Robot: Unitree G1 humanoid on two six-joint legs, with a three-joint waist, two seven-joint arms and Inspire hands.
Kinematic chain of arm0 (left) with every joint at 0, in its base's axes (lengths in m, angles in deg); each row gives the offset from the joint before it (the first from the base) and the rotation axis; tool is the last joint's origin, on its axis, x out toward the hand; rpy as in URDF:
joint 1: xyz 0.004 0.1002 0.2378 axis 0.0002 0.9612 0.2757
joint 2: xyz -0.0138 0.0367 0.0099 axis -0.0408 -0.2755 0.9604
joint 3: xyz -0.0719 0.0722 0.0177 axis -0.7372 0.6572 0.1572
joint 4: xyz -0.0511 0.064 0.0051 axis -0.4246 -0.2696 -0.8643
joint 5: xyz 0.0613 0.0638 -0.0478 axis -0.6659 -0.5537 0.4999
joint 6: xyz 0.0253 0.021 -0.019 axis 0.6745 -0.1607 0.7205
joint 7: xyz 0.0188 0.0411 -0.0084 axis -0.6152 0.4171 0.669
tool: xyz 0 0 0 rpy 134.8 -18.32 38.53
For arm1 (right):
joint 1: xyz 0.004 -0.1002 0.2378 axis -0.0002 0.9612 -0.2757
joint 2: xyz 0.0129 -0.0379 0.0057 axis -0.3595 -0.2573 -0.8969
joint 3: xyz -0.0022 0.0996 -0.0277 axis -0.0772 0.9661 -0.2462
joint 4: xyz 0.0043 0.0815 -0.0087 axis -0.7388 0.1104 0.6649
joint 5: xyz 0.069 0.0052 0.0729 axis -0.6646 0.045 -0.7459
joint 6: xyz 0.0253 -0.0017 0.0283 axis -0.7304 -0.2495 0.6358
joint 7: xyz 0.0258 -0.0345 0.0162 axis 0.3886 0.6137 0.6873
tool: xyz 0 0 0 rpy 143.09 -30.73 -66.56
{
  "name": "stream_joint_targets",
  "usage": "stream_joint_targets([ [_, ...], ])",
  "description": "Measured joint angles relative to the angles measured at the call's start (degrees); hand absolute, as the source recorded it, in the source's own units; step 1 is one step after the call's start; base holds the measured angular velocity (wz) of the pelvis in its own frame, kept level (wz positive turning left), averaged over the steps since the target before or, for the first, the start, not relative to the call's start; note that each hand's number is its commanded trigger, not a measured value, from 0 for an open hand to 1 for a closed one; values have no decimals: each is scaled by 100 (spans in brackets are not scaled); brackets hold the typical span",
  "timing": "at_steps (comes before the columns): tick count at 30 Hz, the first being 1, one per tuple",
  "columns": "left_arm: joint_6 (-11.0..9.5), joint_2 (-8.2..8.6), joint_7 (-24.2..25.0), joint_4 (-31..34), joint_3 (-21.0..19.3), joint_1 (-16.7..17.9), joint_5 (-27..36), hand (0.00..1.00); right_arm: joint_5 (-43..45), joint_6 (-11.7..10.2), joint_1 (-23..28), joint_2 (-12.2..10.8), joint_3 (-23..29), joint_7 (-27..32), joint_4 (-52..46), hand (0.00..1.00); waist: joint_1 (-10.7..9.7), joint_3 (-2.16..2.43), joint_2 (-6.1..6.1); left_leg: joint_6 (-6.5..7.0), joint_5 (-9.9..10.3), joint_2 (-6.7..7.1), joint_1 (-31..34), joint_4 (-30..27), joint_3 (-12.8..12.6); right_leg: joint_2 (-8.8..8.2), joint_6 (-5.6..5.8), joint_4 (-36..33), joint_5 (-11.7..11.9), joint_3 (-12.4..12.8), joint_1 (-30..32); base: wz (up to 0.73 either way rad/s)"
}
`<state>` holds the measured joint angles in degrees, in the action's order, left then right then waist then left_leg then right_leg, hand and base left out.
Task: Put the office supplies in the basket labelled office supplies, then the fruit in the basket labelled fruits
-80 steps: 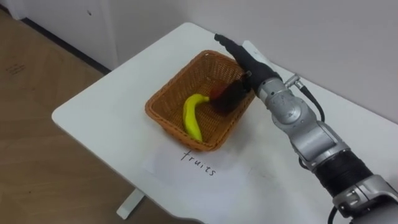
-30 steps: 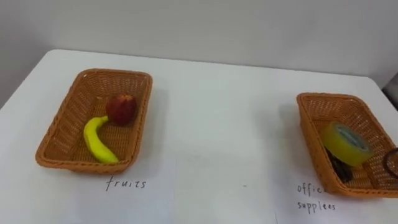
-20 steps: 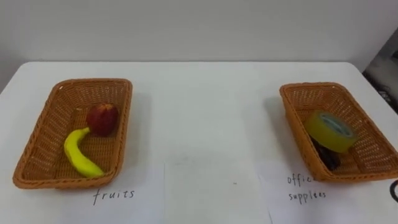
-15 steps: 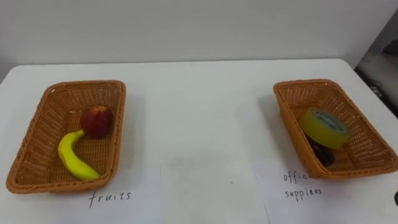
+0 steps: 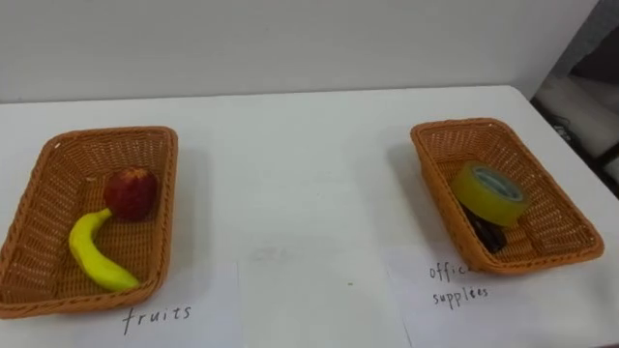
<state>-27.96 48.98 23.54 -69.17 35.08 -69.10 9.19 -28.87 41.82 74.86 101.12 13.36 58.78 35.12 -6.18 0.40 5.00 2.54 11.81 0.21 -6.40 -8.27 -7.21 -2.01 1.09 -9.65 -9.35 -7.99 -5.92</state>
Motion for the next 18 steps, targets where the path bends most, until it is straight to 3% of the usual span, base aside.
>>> stream_joint_targets([
  [4, 15, 0, 3, 116, -31, 31, 311, 0, -654, -7, 323, -205, 149, 130, 527, 0, -12, 4, -90, 4, 14, 1, 14, -8, 8, 1, 0, -3, 0, 1, 11, 0],
  [7, 14, 3, 3, 176, -41, 36, 314, 0, -667, -9, 438, -257, 157, 273, 1008, 0, -12, -1, -149, 4, 14, 3, 30, -9, 5, 2, 0, -9, -1, 6, 32, 0],
  [18, -61, 11, 5, 432, -79, 202, 449, 0, -569, -44, 837, -934, 169, 389, 2623, 0, -11, -5, -157, 6, 15, 41, 75, -46, 89, -10, 0, 3, -17, -4, 39, 1],
])
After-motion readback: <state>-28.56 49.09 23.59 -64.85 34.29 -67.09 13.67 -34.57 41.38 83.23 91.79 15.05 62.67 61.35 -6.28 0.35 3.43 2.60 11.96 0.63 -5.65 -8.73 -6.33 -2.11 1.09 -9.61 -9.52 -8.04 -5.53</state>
